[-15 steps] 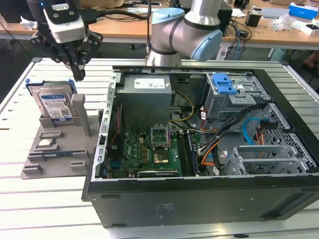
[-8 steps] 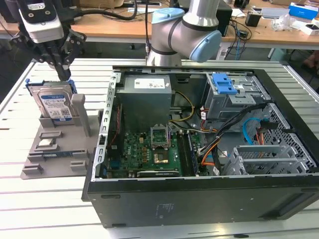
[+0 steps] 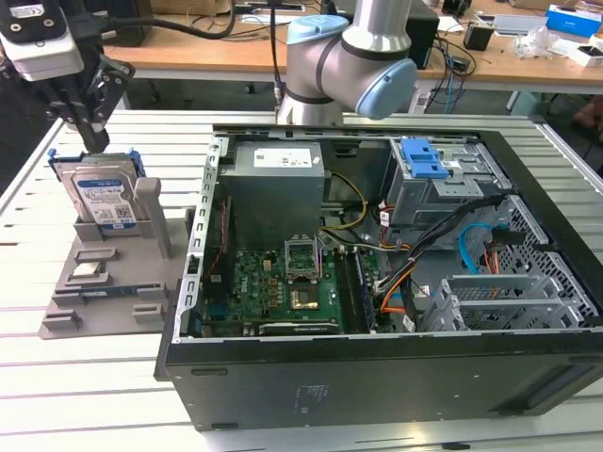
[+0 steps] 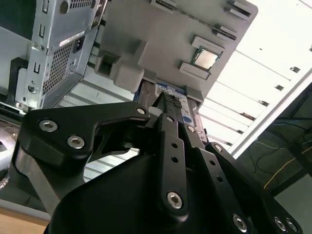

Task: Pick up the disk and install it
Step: 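Reach for the disk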

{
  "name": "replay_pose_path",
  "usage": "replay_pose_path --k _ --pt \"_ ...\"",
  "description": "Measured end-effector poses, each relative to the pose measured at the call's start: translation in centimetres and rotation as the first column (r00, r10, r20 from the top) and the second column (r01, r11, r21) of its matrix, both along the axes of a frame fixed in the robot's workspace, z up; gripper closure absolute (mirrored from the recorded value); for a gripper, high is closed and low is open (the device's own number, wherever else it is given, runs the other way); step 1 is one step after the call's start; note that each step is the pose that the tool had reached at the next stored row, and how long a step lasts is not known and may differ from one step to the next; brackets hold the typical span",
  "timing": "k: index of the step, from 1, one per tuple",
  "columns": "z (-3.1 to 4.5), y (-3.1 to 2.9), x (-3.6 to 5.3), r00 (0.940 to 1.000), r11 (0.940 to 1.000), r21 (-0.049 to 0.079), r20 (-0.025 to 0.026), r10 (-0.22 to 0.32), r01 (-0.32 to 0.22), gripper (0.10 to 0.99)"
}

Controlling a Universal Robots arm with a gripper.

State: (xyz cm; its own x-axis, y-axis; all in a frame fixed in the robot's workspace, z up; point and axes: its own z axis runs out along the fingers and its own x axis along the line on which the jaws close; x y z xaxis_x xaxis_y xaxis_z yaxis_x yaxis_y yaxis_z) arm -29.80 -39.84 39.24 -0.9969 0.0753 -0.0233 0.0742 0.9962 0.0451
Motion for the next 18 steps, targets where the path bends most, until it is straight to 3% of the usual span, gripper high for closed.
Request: replay_pose_path --k 10,11,18 --pt "-0.04 0.01 -3.45 1.0 1.0 0.0 0.0 0.0 0.0 0.98" --pt "-0.06 0.01 -4.1 1.0 1.0 0.0 -0.0001 0.0 0.0 0.98" --pt "-0.12 0.14 -5.87 1.0 1.0 0.0 0.0001 0.0 0.0 0.98"
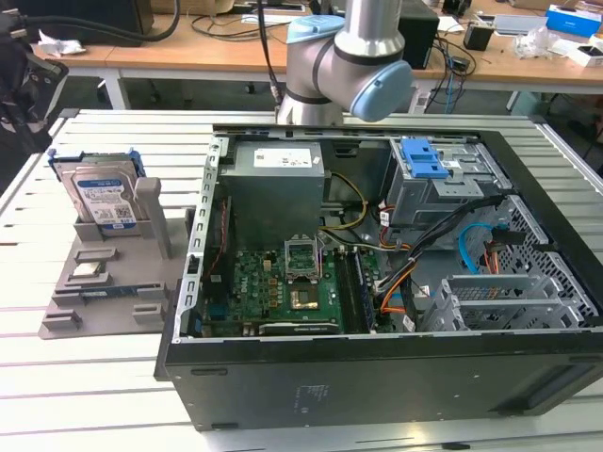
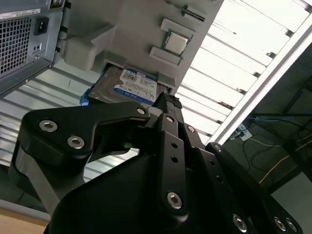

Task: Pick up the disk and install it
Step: 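Reach for the disk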

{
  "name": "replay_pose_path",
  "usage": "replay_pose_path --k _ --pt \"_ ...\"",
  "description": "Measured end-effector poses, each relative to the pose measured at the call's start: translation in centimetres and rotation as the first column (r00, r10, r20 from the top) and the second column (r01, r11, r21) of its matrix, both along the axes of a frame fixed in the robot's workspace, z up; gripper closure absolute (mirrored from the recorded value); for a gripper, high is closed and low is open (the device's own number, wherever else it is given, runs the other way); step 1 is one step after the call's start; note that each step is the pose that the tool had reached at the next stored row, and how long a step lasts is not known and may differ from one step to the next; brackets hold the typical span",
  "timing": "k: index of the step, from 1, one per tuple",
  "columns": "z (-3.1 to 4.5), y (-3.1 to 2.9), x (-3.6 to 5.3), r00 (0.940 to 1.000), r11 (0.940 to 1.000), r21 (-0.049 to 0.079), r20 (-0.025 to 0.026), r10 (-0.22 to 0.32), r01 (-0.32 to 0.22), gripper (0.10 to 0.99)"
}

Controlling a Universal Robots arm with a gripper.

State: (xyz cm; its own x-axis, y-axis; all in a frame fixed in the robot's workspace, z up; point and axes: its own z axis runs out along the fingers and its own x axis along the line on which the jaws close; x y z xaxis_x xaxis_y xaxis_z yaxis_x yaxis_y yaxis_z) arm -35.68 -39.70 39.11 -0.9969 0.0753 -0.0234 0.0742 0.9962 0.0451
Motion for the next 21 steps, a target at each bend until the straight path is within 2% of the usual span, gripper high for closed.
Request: replay_pose_path --k 4,5,8,10,11,21 --pt "-0.07 0.64 -0.91 1.0 1.0 0.0 -0.0001 0.0 0.0 0.98" --pt "-0.15 1.24 -1.14 1.0 1.0 -0.001 0.0 0.0 0.0 0.98" --pt "-0.27 2.56 -1.32 1.0 1.0 -0.004 -0.0002 0.0 0.0 0.98" --pt "-0.32 3.18 -1.38 1.0 1.0 -0.005 0.0 0.0 0.0 0.98" --pt "-0.32 3.34 -1.41 1.0 1.0 -0.005 0.0001 0.0 0.0 0.98" --pt "-0.32 3.36 -1.41 1.0 1.0 -0.005 -0.0001 0.0 0.0 0.98"
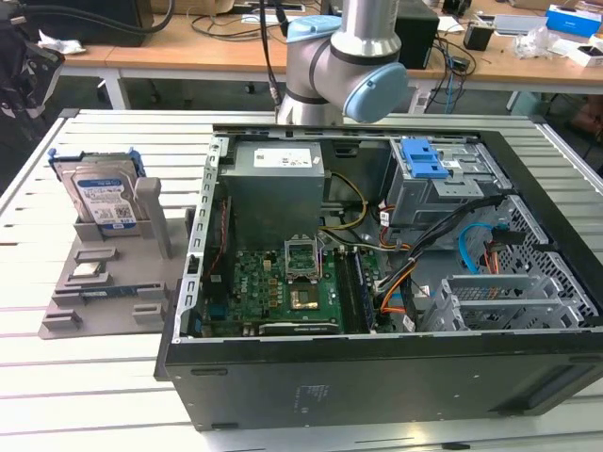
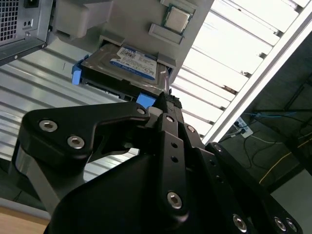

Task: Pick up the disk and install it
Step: 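Reach for the disk, then pick up the disk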

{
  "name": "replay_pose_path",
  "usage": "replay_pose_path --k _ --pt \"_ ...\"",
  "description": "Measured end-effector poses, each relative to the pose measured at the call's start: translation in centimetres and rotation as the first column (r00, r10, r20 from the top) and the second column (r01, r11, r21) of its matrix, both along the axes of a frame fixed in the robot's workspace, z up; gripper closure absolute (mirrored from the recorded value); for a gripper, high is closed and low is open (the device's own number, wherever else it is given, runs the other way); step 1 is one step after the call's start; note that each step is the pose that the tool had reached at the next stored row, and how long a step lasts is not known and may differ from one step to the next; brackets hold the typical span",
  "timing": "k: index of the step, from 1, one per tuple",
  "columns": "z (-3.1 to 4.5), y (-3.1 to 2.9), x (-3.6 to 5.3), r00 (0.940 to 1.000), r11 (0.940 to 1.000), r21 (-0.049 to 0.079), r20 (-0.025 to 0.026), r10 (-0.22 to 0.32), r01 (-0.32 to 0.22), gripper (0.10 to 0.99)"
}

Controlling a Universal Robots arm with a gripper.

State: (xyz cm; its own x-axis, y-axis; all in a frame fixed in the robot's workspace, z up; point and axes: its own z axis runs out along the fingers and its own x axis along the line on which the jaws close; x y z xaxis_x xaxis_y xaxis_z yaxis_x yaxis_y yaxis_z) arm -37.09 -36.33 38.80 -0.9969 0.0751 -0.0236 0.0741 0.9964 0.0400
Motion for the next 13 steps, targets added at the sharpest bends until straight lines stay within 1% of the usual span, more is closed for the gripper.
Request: replay_pose_path --k 4,5,6,7,9,10,11,13 --pt "0.0 0.01 0.0 1.0 1.0 0.0 0.0 0.007 -0.007 0.98" --pt "0.0 0.01 -0.01 0.9994 0.9994 0.0 0.0001 0.035 -0.035 0.98" --pt "0.0 0.01 0.0 0.9968 0.9968 0.0 0.0001 0.08 -0.08 0.98" --pt "0.0 0.01 0.0 0.9938 0.9938 0.0 0.0001 0.112 -0.112 0.98" --pt "0.0 0.01 0.0 0.9893 0.9893 0.0 0.0 0.146 -0.146 0.98" --pt "0.0 0.01 0.0 0.9833 0.9833 0.0 0.0001 0.182 -0.182 0.98" --pt "0.0 0.01 0.0 0.9784 0.9784 0.0 0.0 0.207 -0.207 0.98" --pt "0.0 0.01 0.0 0.9724 0.9724 0.0 0.0 0.233 -0.233 0.98"
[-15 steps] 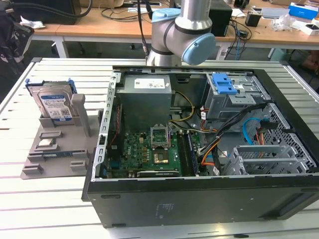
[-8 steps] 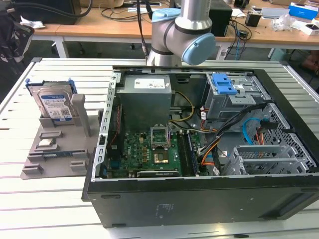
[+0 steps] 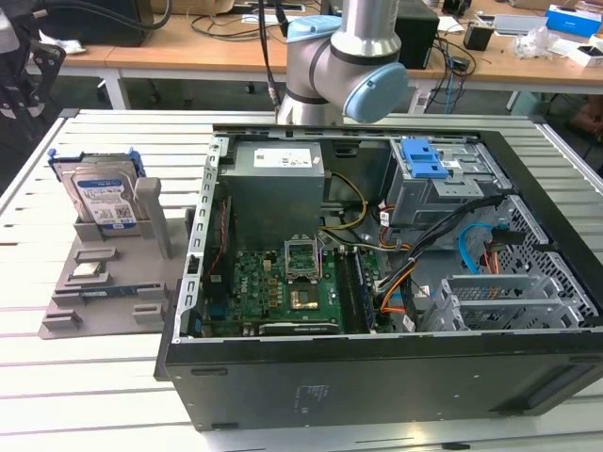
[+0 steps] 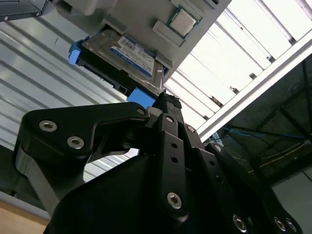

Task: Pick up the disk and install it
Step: 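Pick up the disk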

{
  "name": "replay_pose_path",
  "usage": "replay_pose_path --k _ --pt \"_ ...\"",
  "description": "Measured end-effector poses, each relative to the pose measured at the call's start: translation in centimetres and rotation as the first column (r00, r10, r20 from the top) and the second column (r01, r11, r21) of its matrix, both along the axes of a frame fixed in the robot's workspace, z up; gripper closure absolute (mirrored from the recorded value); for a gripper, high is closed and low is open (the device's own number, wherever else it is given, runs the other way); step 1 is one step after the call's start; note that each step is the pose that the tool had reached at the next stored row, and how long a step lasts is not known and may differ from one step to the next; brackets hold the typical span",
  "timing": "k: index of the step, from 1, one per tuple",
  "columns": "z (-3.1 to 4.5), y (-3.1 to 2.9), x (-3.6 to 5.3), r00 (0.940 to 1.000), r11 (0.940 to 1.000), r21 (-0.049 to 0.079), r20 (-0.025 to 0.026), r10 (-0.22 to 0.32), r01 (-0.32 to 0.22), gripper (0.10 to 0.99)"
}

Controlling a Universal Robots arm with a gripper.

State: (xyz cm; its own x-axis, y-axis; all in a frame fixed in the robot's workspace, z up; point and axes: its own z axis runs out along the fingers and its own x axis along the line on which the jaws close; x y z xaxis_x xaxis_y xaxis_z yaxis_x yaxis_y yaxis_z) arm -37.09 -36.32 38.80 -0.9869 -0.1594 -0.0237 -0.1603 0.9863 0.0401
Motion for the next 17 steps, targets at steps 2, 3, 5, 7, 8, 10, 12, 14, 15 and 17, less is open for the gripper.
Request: replay_pose_path --k 2,3,5,7,8,10,12,14,15,17 --pt "0.0 0.0 0.0 0.9979 0.9979 0.0 0.0 0.064 -0.064 0.98" --pt "0.0 0.0 0.0 0.9956 0.9956 0.0 0.0 0.094 -0.094 0.98" --pt "0.0 0.0 0.0 0.9919 0.9919 0.0 0.0 0.127 -0.127 0.98" --pt "0.0 0.0 0.0 0.987 0.987 0.0 0.0 0.161 -0.161 0.98" --pt "0.0 0.0 0.0 0.984 0.984 0.0 0.0 0.178 -0.178 0.98" --pt "0.0 0.0 0.0 0.974 0.974 0.0 0.0 0.227 -0.227 0.98" --pt "0.0 0.0 0.0 0.9686 0.9686 0.0 0.0 0.248 -0.248 0.98" --pt "0.0 0.0 0.0 0.958 0.958 0.0 0.0 0.287 -0.287 0.98" --pt "0.0 0.0 0.0 0.9495 0.9495 0.0 0.0001 0.314 -0.314 0.98" --pt "0.0 0.0 0.0 0.9338 0.9338 0.0 0.0 0.358 -0.358 0.98"
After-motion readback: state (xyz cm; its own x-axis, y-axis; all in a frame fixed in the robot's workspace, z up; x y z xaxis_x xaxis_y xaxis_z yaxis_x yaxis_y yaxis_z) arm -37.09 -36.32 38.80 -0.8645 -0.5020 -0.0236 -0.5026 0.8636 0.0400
